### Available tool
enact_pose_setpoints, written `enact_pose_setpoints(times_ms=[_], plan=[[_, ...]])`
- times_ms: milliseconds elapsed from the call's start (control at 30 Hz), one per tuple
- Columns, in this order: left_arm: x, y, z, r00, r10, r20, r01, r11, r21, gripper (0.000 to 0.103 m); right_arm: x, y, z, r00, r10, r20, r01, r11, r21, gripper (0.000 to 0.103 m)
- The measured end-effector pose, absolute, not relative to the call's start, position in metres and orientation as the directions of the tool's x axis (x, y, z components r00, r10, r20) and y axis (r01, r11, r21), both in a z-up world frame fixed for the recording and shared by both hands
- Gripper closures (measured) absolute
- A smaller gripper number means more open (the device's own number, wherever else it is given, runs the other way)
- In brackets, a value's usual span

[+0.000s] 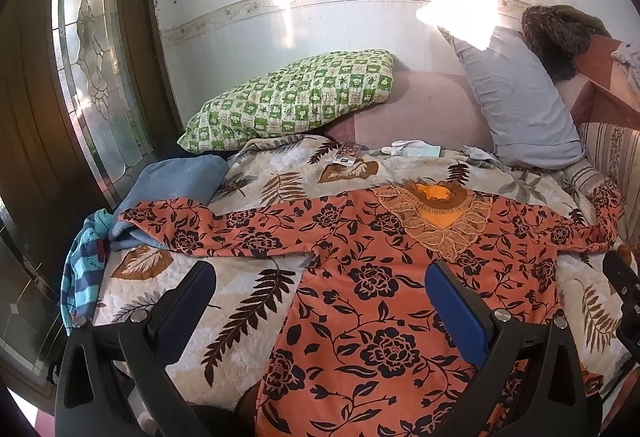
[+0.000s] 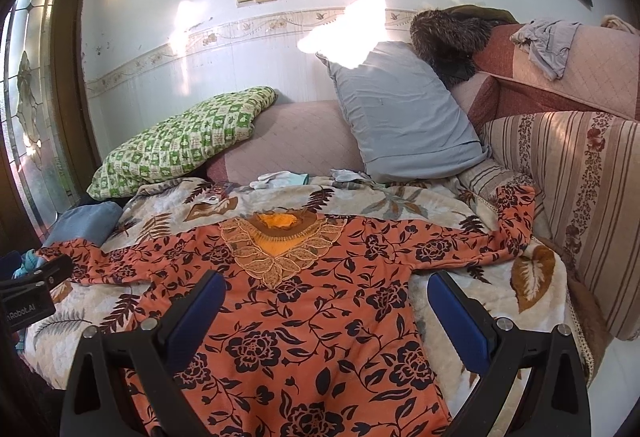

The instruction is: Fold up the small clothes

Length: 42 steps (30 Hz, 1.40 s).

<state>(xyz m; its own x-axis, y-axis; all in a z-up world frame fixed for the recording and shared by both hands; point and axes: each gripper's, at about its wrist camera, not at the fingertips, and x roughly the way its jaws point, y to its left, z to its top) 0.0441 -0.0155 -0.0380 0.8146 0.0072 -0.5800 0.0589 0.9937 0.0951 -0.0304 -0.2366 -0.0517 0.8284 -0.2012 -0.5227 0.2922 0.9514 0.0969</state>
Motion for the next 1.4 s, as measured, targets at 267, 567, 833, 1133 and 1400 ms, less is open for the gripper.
enact_pose_setpoints(times_ms=[267, 567, 833, 1133, 1400], plan=[[0.068, -0.02, -0.054, 0.767, -0.033, -0.641, 0.107, 0.991, 0.078, 0.0, -0.041, -0.303, -0.058, 0.811, -0.196, -0.552, 0.36, 0.91, 0.206, 0.001], [0.119, -0.071, -0.069, 0.754, -0.056, -0.655, 0.175, 0.977, 0.118, 0.0, -0.025, -0.488, -0.132, 0.694, -0.239, -0.679, 0.612, 0.692, 0.383, 0.001], [0.173, -0.097, -0.114, 0.729, -0.004, -0.685, 0.173, 0.969, 0.179, 0.0, 0.047, -0.602, -0.191, 0.599, -0.268, -0.754, 0.713, 0.608, 0.35, 0.006], [0.233, -0.085, -0.156, 0.702, 0.064, -0.709, 0.107, 0.975, 0.193, 0.0, 0.174, -0.65, -0.213, 0.289, -0.502, -0.815, 0.762, 0.636, -0.122, 0.015], [0.248, -0.071, -0.173, 0.687, 0.113, -0.718, 0.102, 0.963, 0.249, 0.0, 0.213, -0.683, -0.264, 0.003, -0.513, -0.858, 0.778, 0.54, -0.32, 0.056]])
